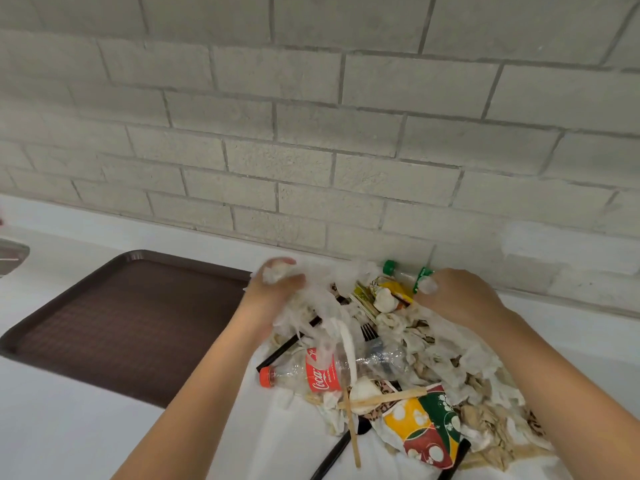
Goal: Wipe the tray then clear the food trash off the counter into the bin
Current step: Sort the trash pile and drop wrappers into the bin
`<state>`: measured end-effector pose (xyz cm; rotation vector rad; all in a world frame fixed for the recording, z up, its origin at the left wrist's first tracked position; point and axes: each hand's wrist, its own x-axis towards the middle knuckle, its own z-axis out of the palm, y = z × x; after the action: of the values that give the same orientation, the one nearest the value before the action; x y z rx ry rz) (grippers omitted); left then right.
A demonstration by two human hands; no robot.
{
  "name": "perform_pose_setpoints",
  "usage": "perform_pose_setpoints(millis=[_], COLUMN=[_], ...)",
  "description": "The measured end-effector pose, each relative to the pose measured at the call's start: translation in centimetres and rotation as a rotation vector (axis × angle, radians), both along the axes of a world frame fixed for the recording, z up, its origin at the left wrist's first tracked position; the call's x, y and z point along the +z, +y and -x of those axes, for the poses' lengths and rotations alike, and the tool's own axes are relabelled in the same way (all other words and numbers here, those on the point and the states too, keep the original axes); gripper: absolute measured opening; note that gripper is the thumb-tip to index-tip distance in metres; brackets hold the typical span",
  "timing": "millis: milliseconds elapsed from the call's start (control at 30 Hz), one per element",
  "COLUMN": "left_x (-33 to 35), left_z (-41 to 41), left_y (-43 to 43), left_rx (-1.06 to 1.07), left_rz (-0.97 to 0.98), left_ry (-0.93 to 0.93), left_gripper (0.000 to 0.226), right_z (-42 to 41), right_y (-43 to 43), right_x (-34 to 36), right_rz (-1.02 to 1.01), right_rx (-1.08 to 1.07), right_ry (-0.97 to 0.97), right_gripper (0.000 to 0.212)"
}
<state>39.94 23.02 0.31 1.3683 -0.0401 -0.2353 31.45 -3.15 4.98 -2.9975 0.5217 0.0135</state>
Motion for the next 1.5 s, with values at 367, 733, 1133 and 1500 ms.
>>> perform_pose_setpoints(millis=[367, 733, 1133, 1500], left_x=[-2.2, -4.5, 2.2, 1.1], left_z=[-5.3, -4.8, -5.3, -3.9], left_y=[2.5, -2.2, 3.4, 2.5], left_rx=[0.109, -0.082, 0.102, 0.101], left_rz=[-0.663, -1.179, -0.156, -0.298], left_ry=[0.093, -0.05, 0.136, 0.12], left_gripper=[0.046, 0.049, 0.02, 0.012], right_z=[-1.0, -2.1, -2.7, 1.5], right_y=[1.1, 0.7, -3.6, -2.2], right_x=[-1.7, -1.2, -2.8, -2.2], right_rz=[-0.064, -0.047, 0.046, -0.03], right_rx=[0.022, 0.014, -0.099, -0.062], right_ry=[-0.02, -0.117, 0.172, -0.003], right_gripper=[0.032, 0.035, 0.086, 0.072])
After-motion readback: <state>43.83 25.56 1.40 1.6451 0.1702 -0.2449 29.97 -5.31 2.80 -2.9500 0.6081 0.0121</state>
